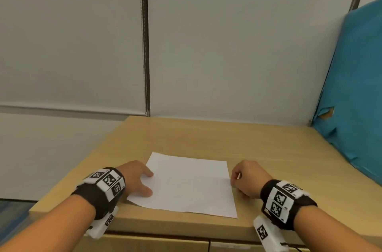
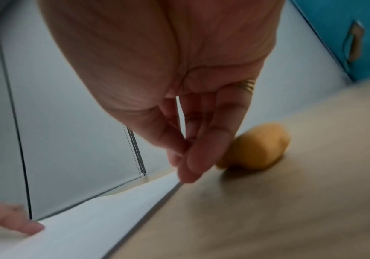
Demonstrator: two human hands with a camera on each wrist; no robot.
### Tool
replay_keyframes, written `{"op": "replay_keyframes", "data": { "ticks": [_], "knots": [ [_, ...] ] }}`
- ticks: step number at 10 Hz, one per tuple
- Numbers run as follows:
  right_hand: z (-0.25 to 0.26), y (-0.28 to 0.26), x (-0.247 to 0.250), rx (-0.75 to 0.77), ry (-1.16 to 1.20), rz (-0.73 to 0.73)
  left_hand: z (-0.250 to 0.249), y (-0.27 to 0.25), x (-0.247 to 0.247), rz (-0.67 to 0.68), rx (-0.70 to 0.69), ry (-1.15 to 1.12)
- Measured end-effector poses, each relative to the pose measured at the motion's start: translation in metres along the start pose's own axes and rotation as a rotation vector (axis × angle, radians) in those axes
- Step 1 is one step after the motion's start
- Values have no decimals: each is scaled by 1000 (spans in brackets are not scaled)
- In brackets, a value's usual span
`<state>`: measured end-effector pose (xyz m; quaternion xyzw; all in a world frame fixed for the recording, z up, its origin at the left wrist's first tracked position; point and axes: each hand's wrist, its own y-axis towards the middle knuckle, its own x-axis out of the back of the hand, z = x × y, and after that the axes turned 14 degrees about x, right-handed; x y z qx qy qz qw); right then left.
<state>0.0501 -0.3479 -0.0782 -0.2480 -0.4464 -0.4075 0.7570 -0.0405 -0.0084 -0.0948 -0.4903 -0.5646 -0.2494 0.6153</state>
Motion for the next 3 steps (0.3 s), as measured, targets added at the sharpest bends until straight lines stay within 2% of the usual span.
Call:
{"op": "replay_keyframes", "data": {
  "ticks": [3],
  "knots": [
    [-25, -27, 20, 103, -66, 269, 6, -10, -4, 16, -128, 156]
  ]
}}
